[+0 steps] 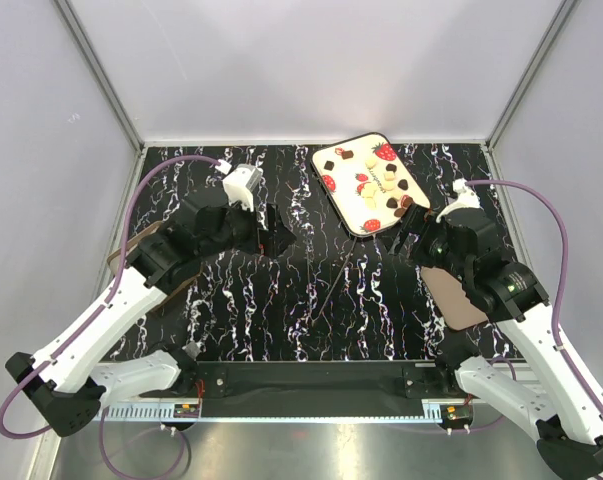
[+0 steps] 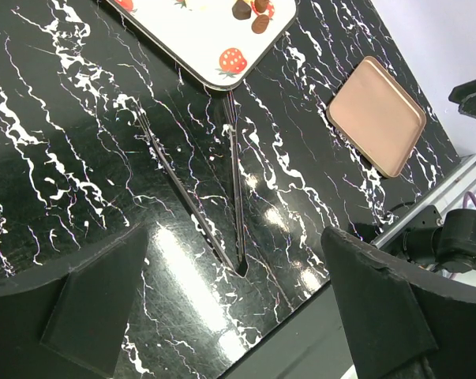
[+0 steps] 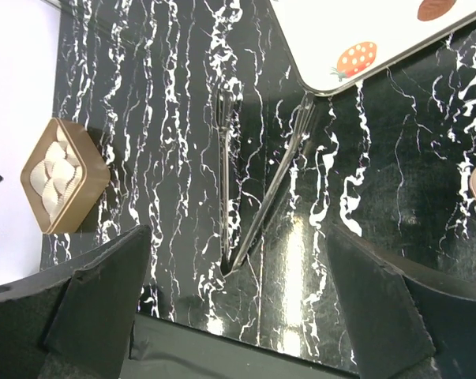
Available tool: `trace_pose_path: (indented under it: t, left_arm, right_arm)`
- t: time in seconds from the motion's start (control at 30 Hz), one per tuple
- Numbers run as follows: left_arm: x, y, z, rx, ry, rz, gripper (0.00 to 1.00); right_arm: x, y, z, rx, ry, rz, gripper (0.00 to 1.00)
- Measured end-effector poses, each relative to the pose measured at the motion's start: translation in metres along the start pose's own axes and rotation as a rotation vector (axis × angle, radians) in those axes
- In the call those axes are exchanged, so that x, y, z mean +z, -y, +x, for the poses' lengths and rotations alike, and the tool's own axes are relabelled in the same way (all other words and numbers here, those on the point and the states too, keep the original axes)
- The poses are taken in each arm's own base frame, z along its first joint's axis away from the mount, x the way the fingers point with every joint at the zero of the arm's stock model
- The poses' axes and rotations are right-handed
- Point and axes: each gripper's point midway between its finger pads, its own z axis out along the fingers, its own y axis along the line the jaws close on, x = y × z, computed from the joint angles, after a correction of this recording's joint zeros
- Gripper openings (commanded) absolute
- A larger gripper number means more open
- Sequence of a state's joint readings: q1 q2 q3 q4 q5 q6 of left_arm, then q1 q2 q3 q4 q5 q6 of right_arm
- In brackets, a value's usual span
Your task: Pack the chocolate
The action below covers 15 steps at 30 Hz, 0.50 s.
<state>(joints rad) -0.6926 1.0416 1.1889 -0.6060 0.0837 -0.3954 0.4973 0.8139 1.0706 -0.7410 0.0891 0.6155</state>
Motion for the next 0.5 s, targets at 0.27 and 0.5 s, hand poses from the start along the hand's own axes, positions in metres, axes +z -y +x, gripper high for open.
trace_pose_path:
  t: [0.27, 0.5]
  left_arm:
    - [0.005, -0.005, 0.003, 0.010, -0.006, -0.039, 0.99]
    - [0.048, 0.010, 0.044, 0.098, -0.145, -0.106, 0.99]
  right_arm:
    - [-0.003, 0.002, 0.001, 0.000, 0.000, 0.007, 1.00]
    - [-0.021, 0.009, -0.003, 0.000, 0.055, 0.006, 1.00]
